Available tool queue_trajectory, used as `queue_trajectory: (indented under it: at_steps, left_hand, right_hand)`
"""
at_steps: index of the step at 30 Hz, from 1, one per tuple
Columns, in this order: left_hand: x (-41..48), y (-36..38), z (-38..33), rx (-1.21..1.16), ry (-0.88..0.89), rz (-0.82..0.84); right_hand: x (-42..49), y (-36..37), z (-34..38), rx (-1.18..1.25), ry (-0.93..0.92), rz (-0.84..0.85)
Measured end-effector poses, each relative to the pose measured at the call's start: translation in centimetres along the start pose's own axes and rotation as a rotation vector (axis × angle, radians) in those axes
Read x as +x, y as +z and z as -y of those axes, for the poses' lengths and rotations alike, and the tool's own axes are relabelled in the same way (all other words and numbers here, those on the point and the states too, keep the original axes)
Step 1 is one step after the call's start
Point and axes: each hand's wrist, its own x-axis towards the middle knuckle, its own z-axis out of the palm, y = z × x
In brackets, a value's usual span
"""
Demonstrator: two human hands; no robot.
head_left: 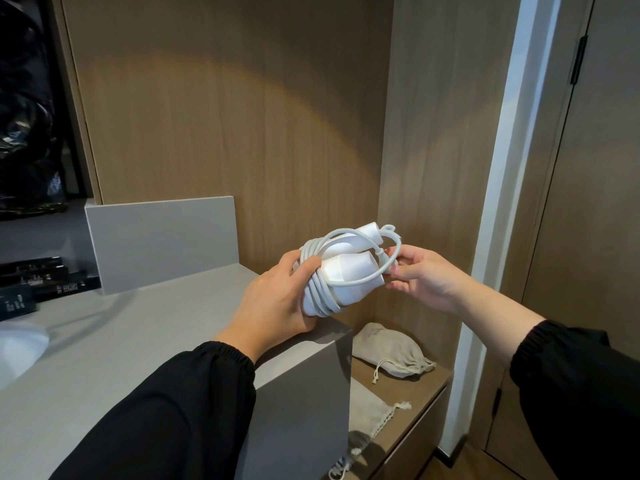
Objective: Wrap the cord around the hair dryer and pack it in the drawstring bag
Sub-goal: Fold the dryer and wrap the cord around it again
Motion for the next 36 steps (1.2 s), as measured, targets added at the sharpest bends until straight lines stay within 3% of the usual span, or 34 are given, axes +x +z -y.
queue_trajectory:
  at_steps: [12,17,21,25,30,36]
  left_hand:
    - [0.0,0.2,-0.2,-0.190,-0.022,-0.097]
    - [0.0,-0.2,-1.0,-0.364,-0.161,-0.221]
    - [0.0,-0.2,-0.8,-0.317,-0.259,-0.220]
    - [0.0,0.1,-0.2,-0.213,-0.325,-0.161]
    - [0.0,0.6,0.3,-0.004,-0.281,-0.027]
    - [-0.1,0.4,0.3,0.062,-0.261,-0.051]
  right_hand:
    - [0.1,1.0,-1.0,-0.305,-0.047,-0.111]
    - [0.2,2.9,-1.6,-0.314,-0.086,-0.115]
    - [-0.1,4.1,-1.9,-0.348,-0.079,-0.062]
    - [-0.8,4.7,-1.5,-0.227,-0.011,0.066]
    - [-0.8,5.0,-1.2,-0.238,0.109,0.078]
    - [-1.2,4.8,-0.9,0.232,0.265,0.180]
